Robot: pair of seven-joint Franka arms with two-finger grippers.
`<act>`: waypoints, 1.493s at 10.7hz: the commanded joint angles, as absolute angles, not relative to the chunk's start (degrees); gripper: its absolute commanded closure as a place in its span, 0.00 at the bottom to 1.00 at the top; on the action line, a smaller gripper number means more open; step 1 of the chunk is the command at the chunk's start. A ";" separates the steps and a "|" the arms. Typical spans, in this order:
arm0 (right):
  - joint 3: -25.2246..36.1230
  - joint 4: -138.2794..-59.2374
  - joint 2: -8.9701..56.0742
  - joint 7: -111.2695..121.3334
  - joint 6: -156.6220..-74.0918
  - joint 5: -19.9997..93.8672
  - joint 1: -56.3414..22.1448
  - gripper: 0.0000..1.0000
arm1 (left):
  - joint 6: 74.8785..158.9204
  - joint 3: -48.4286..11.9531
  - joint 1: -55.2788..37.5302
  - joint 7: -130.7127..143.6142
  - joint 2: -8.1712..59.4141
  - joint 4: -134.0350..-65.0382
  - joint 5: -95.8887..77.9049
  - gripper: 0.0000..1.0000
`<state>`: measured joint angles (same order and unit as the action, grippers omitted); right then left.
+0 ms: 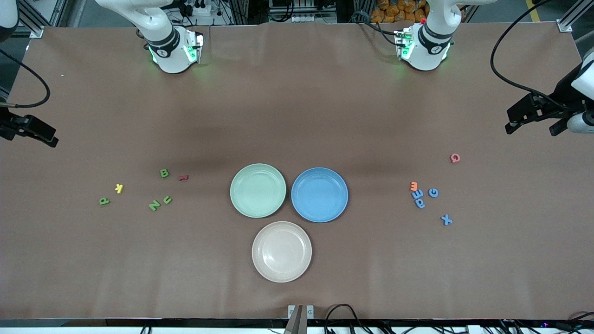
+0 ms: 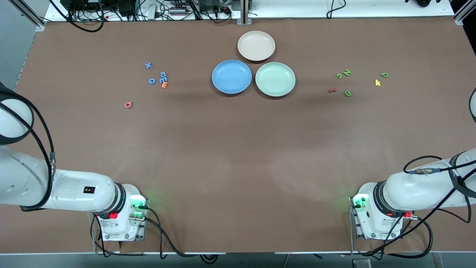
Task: Sort letters by color into matching plates
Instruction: 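Lower the left gripper to blue letters while the right gripper reaches green B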
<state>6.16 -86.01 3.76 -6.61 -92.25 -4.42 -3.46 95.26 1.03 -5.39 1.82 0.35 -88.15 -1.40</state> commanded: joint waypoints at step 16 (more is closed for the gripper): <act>0.55 -97.61 5.45 -7.12 -104.55 -1.32 -0.02 0.00 | 106.07 0.18 -7.47 17.55 20.02 -87.45 -1.67 0.00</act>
